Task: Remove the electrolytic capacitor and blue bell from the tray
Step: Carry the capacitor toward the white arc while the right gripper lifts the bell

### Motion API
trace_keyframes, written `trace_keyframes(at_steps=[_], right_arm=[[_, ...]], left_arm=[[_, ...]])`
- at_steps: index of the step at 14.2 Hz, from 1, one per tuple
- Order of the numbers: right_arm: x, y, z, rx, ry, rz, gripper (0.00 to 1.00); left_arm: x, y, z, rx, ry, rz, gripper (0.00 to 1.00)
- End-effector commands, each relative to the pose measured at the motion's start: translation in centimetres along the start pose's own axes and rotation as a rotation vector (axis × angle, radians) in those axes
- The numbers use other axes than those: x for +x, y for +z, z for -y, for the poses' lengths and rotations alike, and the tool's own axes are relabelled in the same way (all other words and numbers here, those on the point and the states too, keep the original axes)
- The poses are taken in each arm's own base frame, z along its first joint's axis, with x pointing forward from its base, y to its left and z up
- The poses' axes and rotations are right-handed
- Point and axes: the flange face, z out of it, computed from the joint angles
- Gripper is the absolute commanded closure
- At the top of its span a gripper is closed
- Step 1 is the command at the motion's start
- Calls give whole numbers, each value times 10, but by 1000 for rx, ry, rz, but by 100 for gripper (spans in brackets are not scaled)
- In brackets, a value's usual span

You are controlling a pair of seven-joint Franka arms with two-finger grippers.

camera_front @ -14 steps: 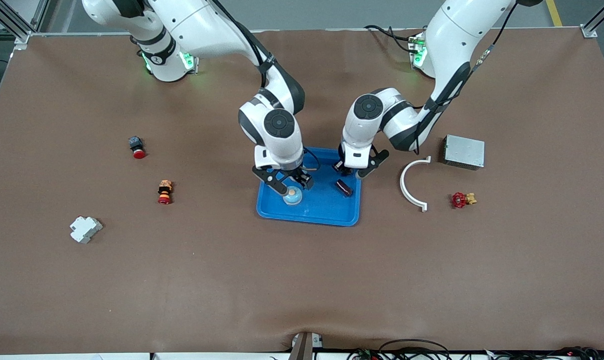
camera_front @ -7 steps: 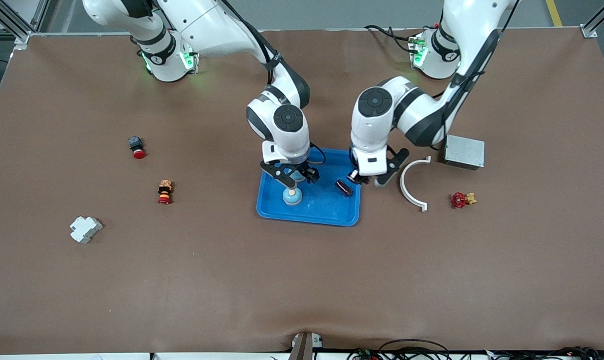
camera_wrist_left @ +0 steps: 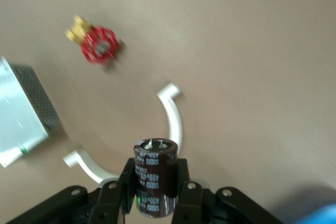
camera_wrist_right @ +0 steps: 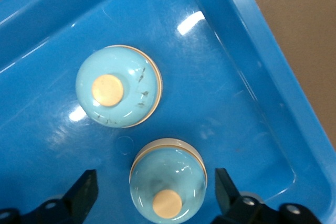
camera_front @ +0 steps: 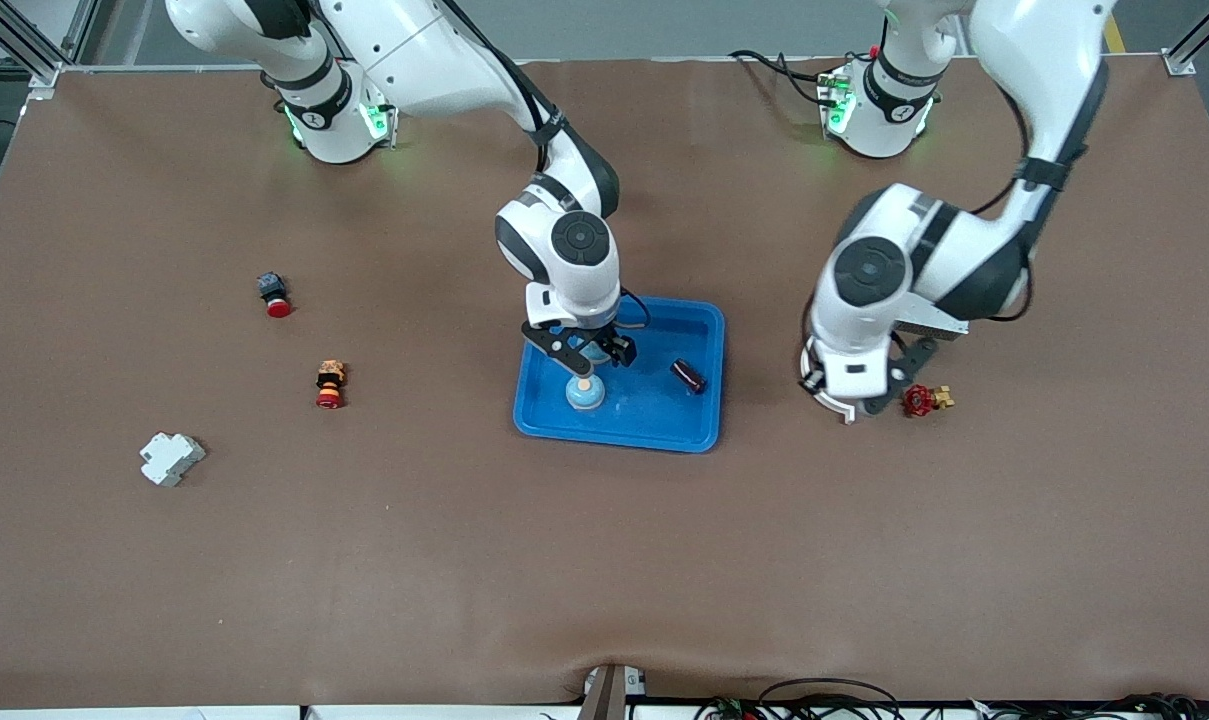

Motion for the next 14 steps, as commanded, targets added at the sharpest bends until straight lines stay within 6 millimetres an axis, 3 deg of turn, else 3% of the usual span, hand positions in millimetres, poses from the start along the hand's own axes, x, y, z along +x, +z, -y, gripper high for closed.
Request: trace_keyframes(at_steps=[1,3,4,6,11,13,14], right_arm=[[0,1,0,1,17,-21,62],[-3,2,0,1,11,-21,78],[-4,2,0,2,-1,-23,100],[-7,-1,2,2,5,-22,100],[-7,-9,5,10,4,-17,100],[-9,-23,6,9,-1,-10,100],[-6,-31,6,-7,-4,-7,100]], left_arm=[[25,15,29,34,89,37,100],[40,33,48,66,130,46,100],[43,39,53,84,151,28,100],[56,62,67,108,151,24,100],[41,98,52,53,126,70,100],[36,109,45,35,101,77,100],[35,113,43,25,107,77,92]])
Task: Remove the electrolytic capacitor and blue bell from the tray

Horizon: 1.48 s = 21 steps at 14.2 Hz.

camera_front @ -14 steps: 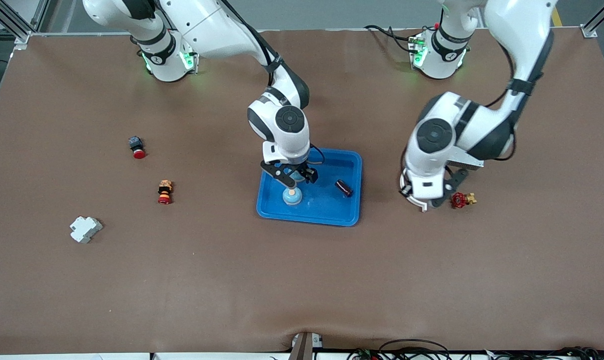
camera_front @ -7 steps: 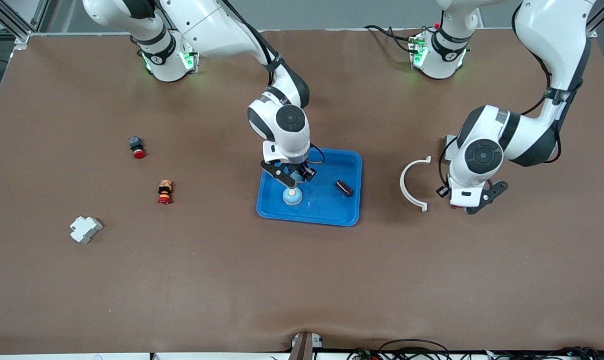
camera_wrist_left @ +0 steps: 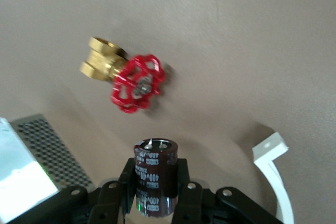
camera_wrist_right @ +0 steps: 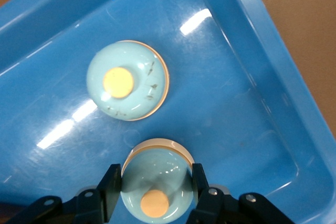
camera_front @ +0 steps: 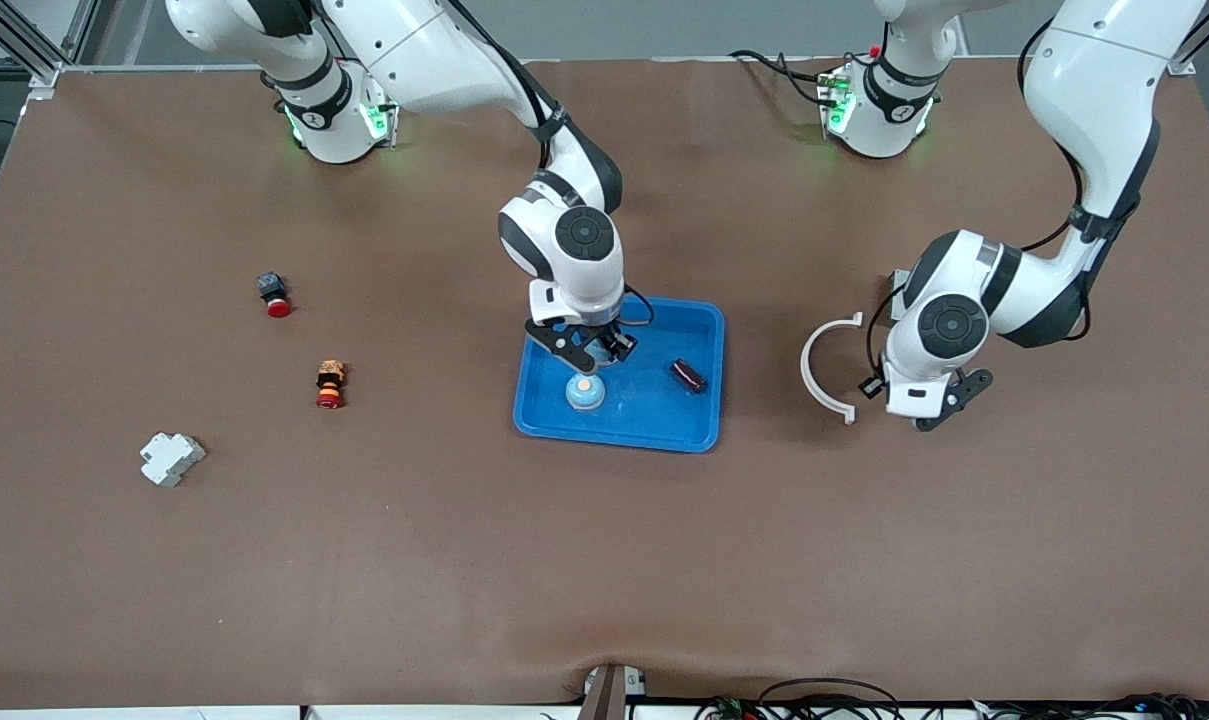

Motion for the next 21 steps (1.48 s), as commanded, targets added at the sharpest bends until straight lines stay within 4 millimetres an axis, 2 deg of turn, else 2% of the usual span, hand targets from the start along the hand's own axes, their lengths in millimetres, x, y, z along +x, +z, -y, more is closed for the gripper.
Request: trace_keyframes(at_steps=[1,2,3,4,7,9,11,12,13,15,17,18,19,21], right_arm=[[5,-32,0,-32,-1,-1,100],[13,-44,-3,-46,-19,7,100],[26,-59,-7,-61,-40,16,100],[38,-75,-12,-79,-61,32,100],[91,-126,-39,-129,-154,93,100],[136,-159,-66,-140,-223,121,100],[185,-188,-101,-132,-292,146,100],[207,-196,-121,-129,-327,158,100],[227,-199,-143,-130,-365,176,100],[253,-204,-180,-117,-420,190,100],[273,-207,-209,-111,-470,197,100],[290,-209,-225,-103,-497,200,100],[311,-209,-245,-91,-526,206,100],[344,-202,-276,-65,-579,200,100]], left_arm=[[-1,2,-8,-28,-3,-18,83],[-2,2,-9,-30,-1,-18,59],[-2,4,-9,-28,1,-17,15],[-1,3,-8,-30,-3,-18,0],[4,-22,-7,-44,-15,-55,0],[-1,-52,-21,-87,-14,-76,0],[-8,-83,-40,-100,-11,-85,0],[-16,-95,-52,-116,-13,-71,0],[-25,-106,-65,-148,-20,-55,0],[-51,-114,-94,-182,-35,-27,0],[-87,-116,-127,-199,-71,-11,0],[-109,-120,-146,-214,-96,-8,0],[-126,-120,-161,-221,-112,-1,0],[-139,-112,-180,-241,-149,24,4]])
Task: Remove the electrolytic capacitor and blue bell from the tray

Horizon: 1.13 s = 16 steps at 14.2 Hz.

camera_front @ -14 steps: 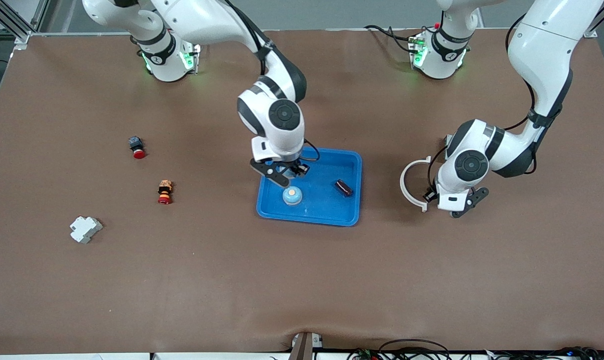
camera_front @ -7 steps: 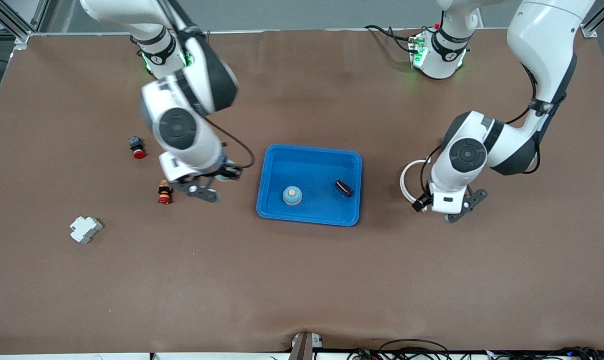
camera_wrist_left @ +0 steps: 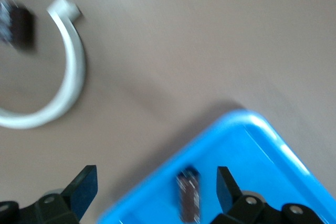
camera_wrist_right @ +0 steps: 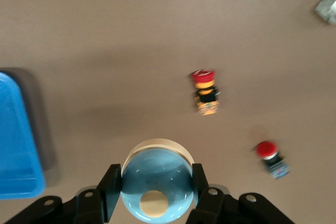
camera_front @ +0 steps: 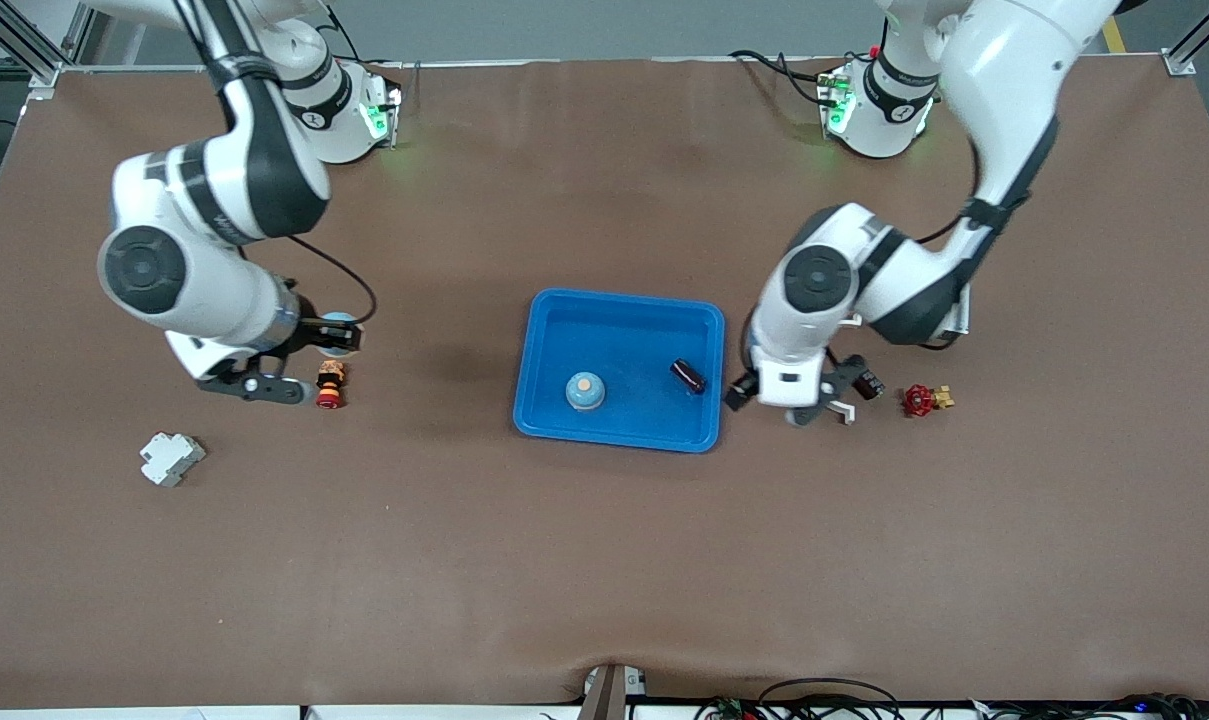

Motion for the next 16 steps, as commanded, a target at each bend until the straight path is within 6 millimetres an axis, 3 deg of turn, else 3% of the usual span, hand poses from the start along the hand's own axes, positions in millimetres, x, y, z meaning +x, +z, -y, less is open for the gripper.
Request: trace_keyframes(at_steps=[1,3,6,9,11,15,16], right_arm=[[5,9,-57,31,-81,-29,100],[8,31,-89,39,-124,-62,100],[8,65,-116,5,-169,-120,100],[5,95,-136,-1,-177,-156,100],[2,109,-144,-1,-165,-168,100],[-2,142,-158,0,-144,-186,100],[-2,152,-160,1,-140,-171,100]], left_arm=[[-11,18,-24,-35,-68,39,6],[-30,37,-30,-51,-83,49,10],[-53,62,-33,-26,-89,28,14],[-58,79,-31,-3,-77,-8,17],[-59,89,-27,15,-64,-7,35],[-54,92,-26,24,-30,-35,100],[-55,89,-26,27,-16,-48,100]])
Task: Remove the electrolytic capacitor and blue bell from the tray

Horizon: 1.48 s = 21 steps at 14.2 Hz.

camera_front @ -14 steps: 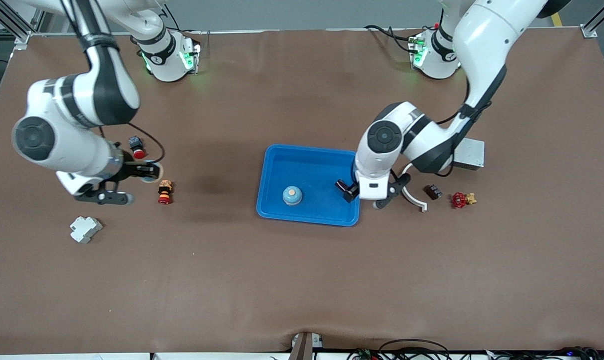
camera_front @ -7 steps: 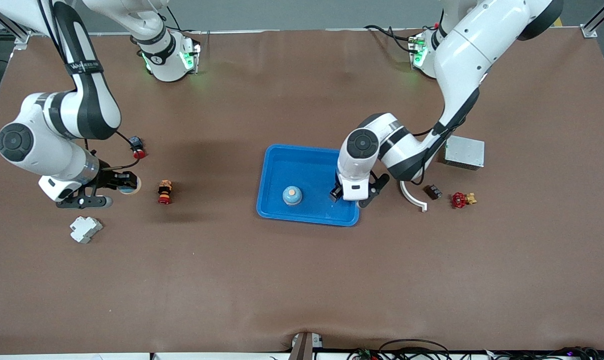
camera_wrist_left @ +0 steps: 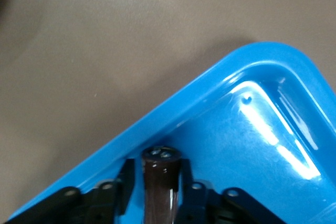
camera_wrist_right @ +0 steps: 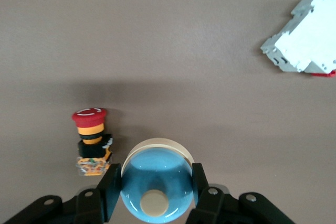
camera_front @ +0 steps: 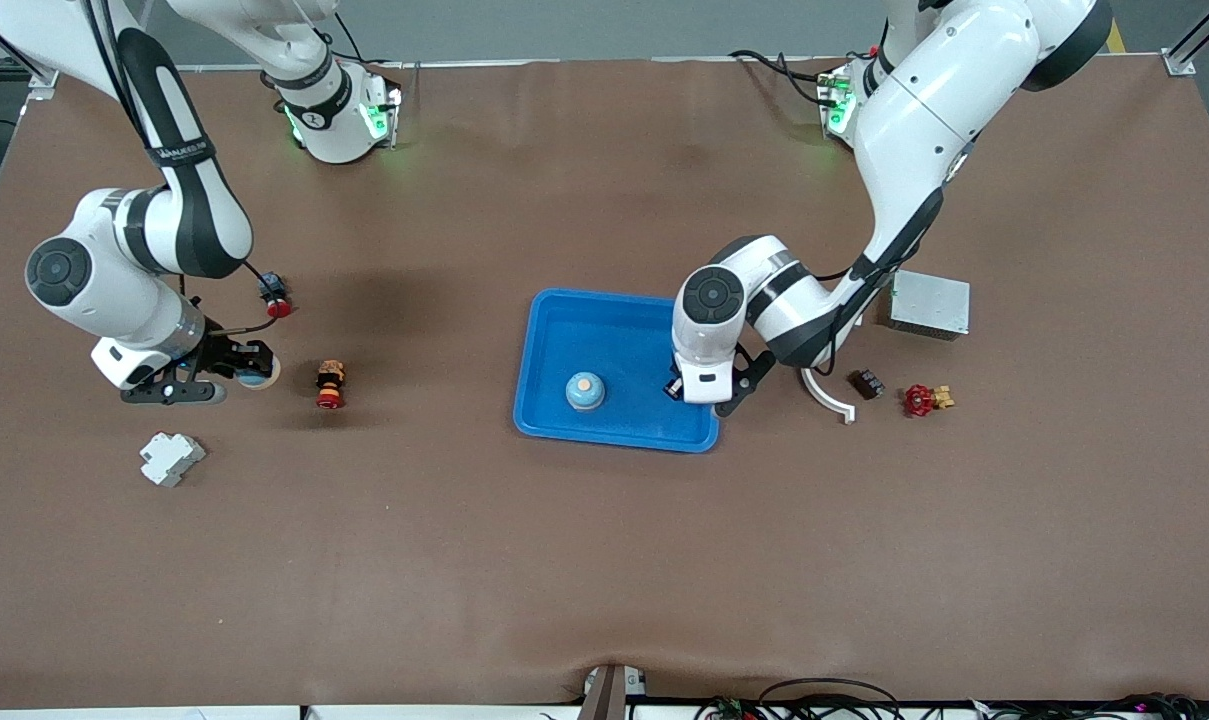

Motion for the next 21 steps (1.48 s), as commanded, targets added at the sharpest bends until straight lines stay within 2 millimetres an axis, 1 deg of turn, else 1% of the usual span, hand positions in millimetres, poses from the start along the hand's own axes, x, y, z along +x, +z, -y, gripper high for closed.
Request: trace_keyframes(at_steps=[1,3,6,8,10,12,14,15,16,17,19,21], right_arm=[[-8,17,-11,-1,7,3,100],[-11,28,-12,-4,8,-4,100],[-14,45,-12,-5,10,-6,100],[-16,57,-13,-7,12,-16,100],[-16,66,-13,-9,13,-19,100],[-16,69,-13,-8,16,-21,100],[-17,71,-12,-5,18,-17,100],[-17,72,-12,-5,20,-18,100],[-17,74,-12,-5,21,-17,100],[-18,76,-12,-5,21,-15,100],[-17,79,-14,-6,24,-20,100],[-18,82,-19,-6,33,-20,100]], left_arm=[[6,-13,-4,0,35,-50,100],[19,-36,-3,11,76,-77,100],[41,-87,-3,69,161,-119,100],[53,-126,1,75,213,-93,100],[92,-157,15,58,242,-61,100],[127,-178,33,71,314,-42,100],[164,-183,55,115,370,-28,100],[180,-182,68,155,401,-10,100],[205,-179,83,182,416,11,100],[227,-182,97,190,423,19,100],[260,-177,123,207,425,46,100],[293,-162,150,225,370,73,100]])
